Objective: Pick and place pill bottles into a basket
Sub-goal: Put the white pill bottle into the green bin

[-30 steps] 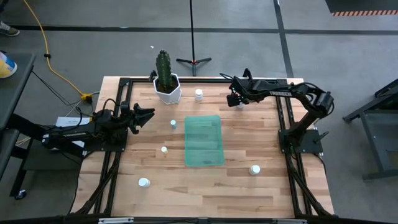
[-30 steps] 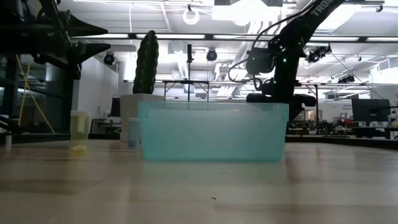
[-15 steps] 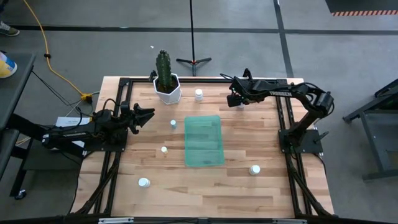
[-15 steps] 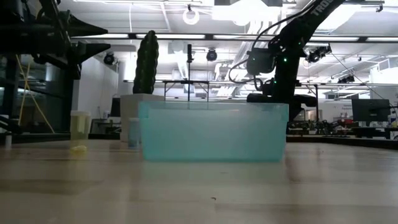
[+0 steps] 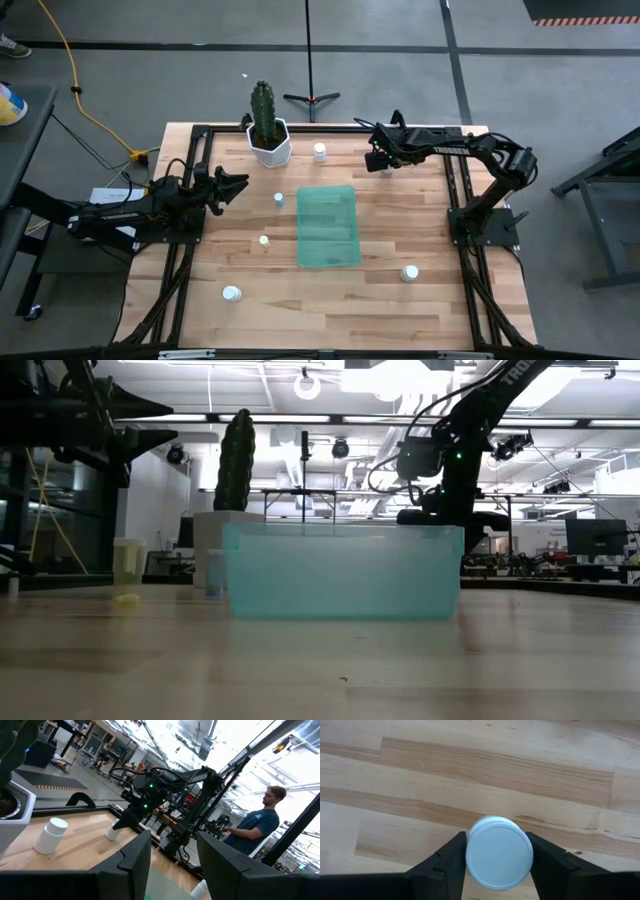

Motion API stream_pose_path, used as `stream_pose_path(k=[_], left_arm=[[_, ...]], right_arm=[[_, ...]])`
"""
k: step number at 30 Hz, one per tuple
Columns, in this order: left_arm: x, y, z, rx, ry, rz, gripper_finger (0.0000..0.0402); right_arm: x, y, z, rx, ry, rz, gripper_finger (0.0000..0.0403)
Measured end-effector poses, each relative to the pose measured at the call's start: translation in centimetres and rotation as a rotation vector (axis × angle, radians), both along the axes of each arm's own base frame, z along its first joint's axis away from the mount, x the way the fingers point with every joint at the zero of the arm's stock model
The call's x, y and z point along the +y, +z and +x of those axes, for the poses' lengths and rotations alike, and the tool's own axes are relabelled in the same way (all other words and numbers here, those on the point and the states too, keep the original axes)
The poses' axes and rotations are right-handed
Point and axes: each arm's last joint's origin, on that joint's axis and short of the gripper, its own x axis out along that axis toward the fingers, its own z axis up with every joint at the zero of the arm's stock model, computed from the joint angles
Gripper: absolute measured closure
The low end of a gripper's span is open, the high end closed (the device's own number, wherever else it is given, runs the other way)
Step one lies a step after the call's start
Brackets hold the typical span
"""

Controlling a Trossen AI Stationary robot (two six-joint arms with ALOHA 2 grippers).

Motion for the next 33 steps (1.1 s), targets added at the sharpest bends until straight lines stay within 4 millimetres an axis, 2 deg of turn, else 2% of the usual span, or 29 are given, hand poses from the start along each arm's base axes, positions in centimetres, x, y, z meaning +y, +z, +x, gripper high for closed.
stream_pose_path(k=[18, 26, 33], left_arm=[[0.0, 0.0, 0.0, 0.001, -0.003, 0.001, 0.0208], [0.0, -0.1, 0.0, 0.009, -0.003, -0.001, 0.0208], [0.0, -0.3, 0.1, 0.032, -0.002, -0.005, 0.0208]], right_arm=[[0.3, 0.6, 0.0, -0.006, 0.044, 0.065, 0.0247], [0.3, 3.3, 1.2, -0.007, 0.138, 0.065, 0.0251], [1.3, 6.0, 3.1, -0.064, 0.238, 0.063, 0.025]])
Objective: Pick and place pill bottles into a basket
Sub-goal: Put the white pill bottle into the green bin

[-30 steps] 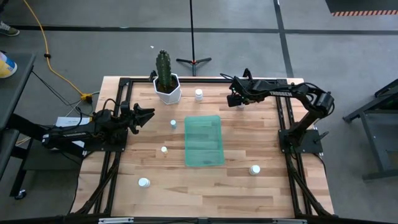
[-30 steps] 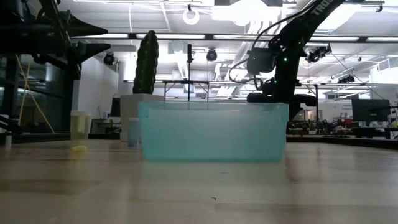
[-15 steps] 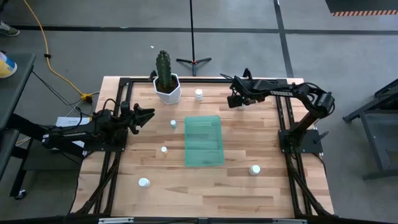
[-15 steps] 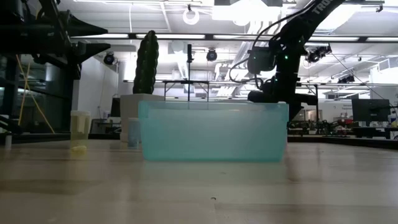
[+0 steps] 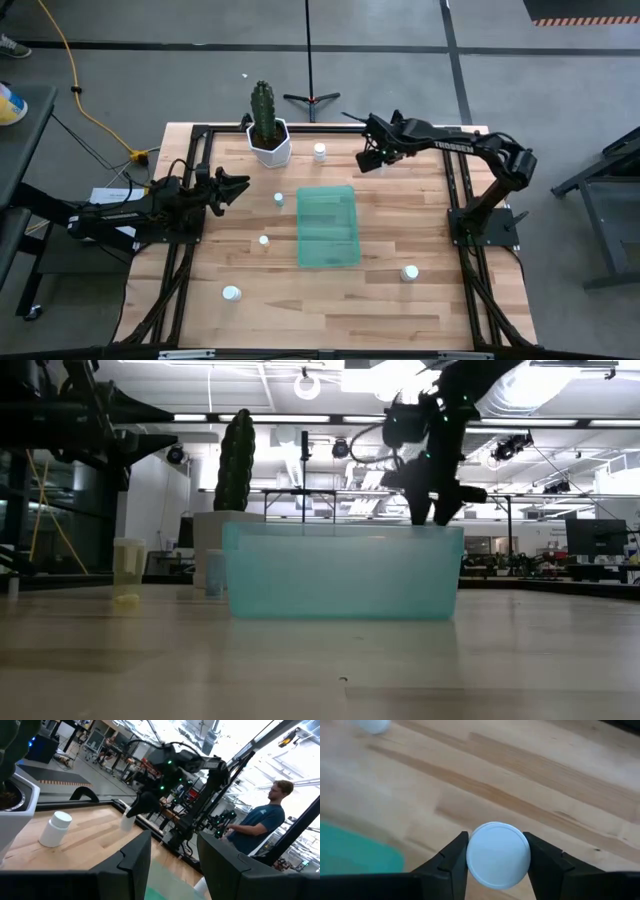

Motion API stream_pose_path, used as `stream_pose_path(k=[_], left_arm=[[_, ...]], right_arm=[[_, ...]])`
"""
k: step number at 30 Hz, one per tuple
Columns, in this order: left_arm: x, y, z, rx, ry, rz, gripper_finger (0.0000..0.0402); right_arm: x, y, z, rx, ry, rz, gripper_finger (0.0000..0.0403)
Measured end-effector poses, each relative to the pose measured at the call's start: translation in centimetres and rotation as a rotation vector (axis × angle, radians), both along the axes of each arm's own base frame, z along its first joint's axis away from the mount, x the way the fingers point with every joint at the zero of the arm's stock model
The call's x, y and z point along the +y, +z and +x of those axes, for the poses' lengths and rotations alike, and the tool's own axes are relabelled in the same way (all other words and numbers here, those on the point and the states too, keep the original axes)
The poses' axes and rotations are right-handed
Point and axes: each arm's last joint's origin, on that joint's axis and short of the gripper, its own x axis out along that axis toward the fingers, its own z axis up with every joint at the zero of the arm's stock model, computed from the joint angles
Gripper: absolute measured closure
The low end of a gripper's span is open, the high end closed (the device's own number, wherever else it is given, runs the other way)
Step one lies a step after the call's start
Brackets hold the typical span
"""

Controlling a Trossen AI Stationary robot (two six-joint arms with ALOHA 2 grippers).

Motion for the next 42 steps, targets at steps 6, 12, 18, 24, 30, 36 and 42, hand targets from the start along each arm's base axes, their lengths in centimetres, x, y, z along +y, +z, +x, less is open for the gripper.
stream_pose_path(k=[6, 12, 18, 24, 30, 36, 42], left_arm=[[0.0, 0.0, 0.0, -0.001, 0.004, 0.0, 0.0208], [0.0, 0.0, 0.0, -0.001, 0.004, 0.0, 0.0208], [0.0, 0.0, 0.0, -0.001, 0.004, 0.0, 0.0208], [0.0, 0.0, 0.0, -0.001, 0.003, 0.0, 0.0208], [0.0, 0.0, 0.0, -0.001, 0.003, 0.0, 0.0208], [0.0, 0.0, 0.0, 0.0, 0.003, 0.0, 0.0208], [0.0, 0.0, 0.0, 0.001, 0.003, 0.0, 0.0208]], right_arm=[[2.0, 2.5, 2.0, -0.065, 0.084, -0.024, 0.0248], [5.1, 4.3, 4.0, -0.125, 0.156, -0.072, 0.0251], [8.2, 4.5, 5.2, -0.139, 0.192, -0.123, 0.0247], [10.6, 4.3, 6.4, -0.203, 0.237, -0.168, 0.0251], [11.7, 3.2, 7.8, -0.219, 0.271, -0.192, 0.0246], [12.2, 0.2, 9.1, -0.14, 0.297, -0.165, 0.0251], [12.4, -2.0, 9.9, -0.076, 0.304, -0.168, 0.0244]])
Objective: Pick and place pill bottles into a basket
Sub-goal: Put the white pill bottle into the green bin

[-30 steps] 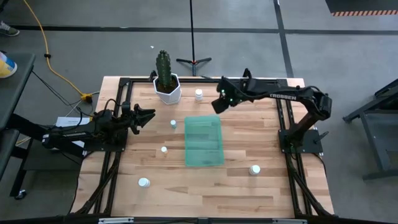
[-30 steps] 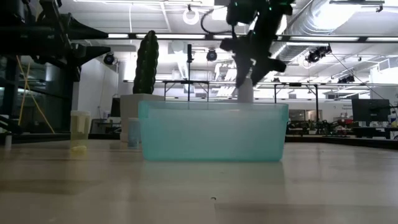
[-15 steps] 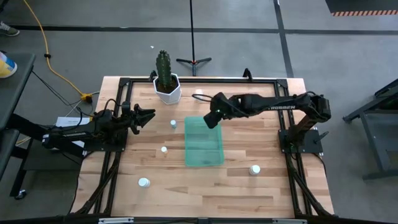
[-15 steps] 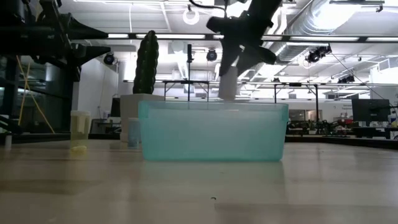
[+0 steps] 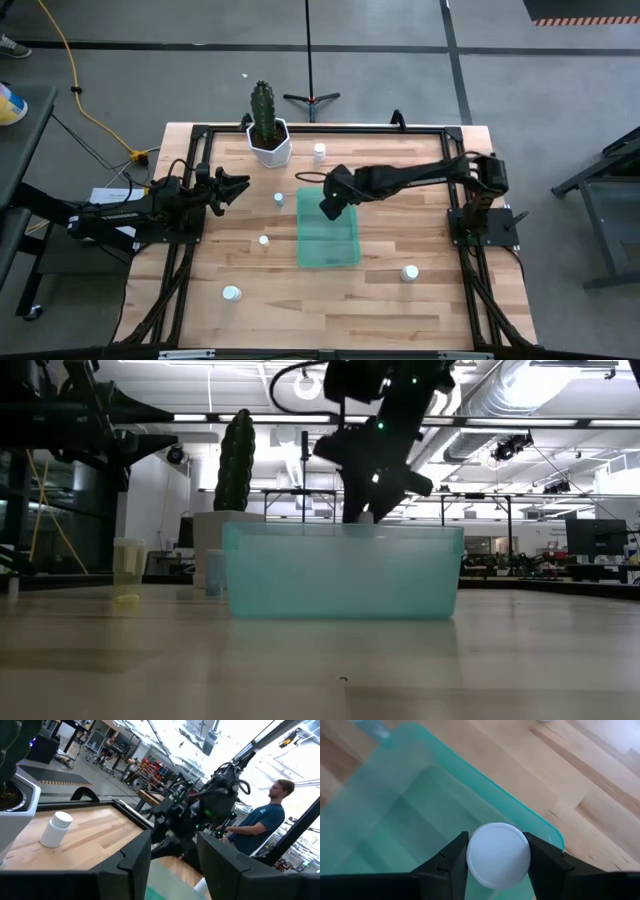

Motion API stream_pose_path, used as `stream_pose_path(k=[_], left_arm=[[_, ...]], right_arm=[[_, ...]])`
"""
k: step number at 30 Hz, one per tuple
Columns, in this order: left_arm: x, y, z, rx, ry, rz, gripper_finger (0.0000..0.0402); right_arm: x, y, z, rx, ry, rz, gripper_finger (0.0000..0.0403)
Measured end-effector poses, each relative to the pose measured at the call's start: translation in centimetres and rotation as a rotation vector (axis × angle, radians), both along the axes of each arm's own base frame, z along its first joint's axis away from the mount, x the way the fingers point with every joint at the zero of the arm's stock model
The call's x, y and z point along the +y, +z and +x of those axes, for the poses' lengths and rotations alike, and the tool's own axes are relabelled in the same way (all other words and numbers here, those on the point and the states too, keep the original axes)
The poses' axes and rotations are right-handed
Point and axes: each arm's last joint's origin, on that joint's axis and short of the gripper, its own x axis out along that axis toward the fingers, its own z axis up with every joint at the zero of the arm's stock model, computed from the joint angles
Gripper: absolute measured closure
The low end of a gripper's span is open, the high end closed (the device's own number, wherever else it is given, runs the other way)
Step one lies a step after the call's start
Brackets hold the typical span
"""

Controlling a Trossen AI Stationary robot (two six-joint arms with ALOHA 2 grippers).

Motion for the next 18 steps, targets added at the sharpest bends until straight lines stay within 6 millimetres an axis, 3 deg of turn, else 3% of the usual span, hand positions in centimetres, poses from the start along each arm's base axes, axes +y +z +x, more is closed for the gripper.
stream_pose_path(k=[10, 18], left_arm=[[0.0, 0.0, 0.0, 0.002, 0.0, 0.0, 0.0208], [0.0, -0.1, 0.0, 0.014, -0.001, -0.002, 0.0208]], right_arm=[[0.0, -2.2, 0.9, 0.041, 0.004, -0.019, 0.0248], [0.0, -2.4, 1.1, 0.034, 0.002, -0.017, 0.0206]])
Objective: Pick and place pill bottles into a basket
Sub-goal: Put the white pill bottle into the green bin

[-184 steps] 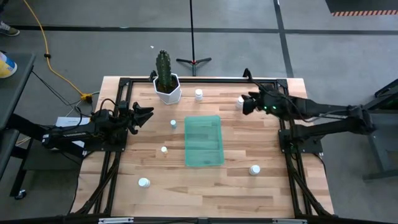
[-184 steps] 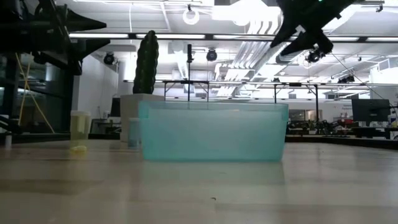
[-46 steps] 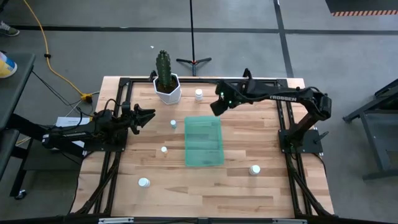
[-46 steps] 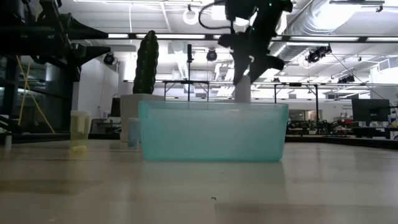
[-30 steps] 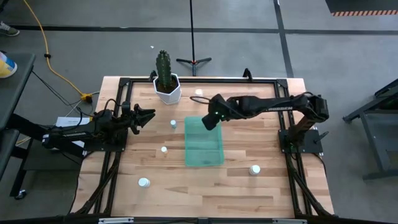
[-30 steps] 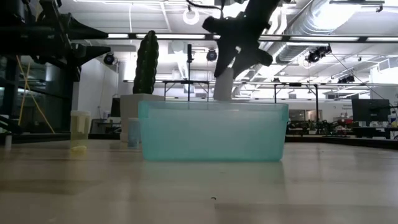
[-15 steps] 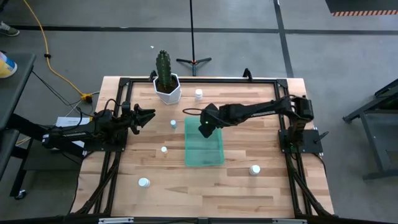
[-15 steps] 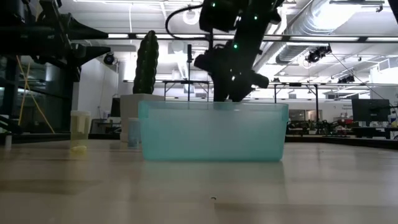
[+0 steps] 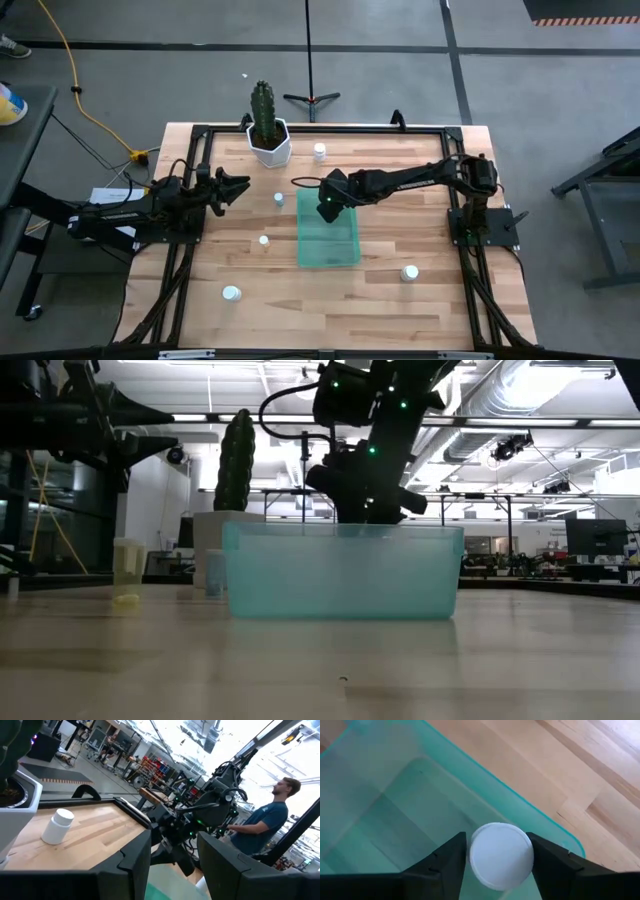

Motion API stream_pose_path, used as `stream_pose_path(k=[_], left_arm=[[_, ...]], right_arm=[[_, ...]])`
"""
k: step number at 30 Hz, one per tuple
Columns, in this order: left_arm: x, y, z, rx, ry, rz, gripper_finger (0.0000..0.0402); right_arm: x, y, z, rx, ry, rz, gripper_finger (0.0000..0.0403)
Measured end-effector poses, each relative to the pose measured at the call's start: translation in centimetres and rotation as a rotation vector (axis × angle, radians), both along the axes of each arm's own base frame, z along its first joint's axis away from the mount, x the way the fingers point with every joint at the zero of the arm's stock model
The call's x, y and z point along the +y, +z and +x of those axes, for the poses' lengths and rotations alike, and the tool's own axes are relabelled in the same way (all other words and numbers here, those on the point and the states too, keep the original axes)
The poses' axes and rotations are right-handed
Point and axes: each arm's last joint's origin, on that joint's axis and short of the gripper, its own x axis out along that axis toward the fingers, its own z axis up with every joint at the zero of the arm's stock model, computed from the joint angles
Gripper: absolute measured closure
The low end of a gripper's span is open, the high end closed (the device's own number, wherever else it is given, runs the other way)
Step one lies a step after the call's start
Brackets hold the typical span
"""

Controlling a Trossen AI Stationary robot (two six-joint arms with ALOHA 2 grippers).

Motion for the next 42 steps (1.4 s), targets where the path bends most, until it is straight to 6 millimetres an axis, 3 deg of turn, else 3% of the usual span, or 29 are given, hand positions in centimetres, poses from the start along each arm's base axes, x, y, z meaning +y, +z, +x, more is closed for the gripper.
stream_pose_path(k=[11, 18, 26, 30, 37, 42], left_arm=[[0.0, 0.0, 0.0, 0.005, 0.0, -0.001, 0.0208], [0.0, 0.0, 0.0, 0.005, 0.0, -0.001, 0.0208], [0.0, 0.0, 0.0, 0.005, 0.0, -0.001, 0.0208], [0.0, 0.0, 0.0, 0.005, 0.0, -0.001, 0.0208], [0.0, 0.0, 0.0, 0.004, 0.0, -0.001, 0.0208], [0.0, 0.0, 0.0, 0.005, 0.0, -0.001, 0.0208]], right_arm=[[0.0, 0.2, 0.1, -0.006, 0.01, 0.036, 0.0175], [-0.1, 3.4, 1.5, -0.081, 0.067, -0.01, 0.0175], [-0.8, 6.9, 1.7, -0.045, 0.052, -0.079, 0.0168], [-2.2, 7.9, 1.7, -0.054, 0.056, -0.073, 0.0157], [-6.0, 7.7, 1.3, -0.08, 0.023, -0.053, 0.0111], [-8.8, 8.4, 1.7, -0.197, -0.006, -0.099, 0.0096]])
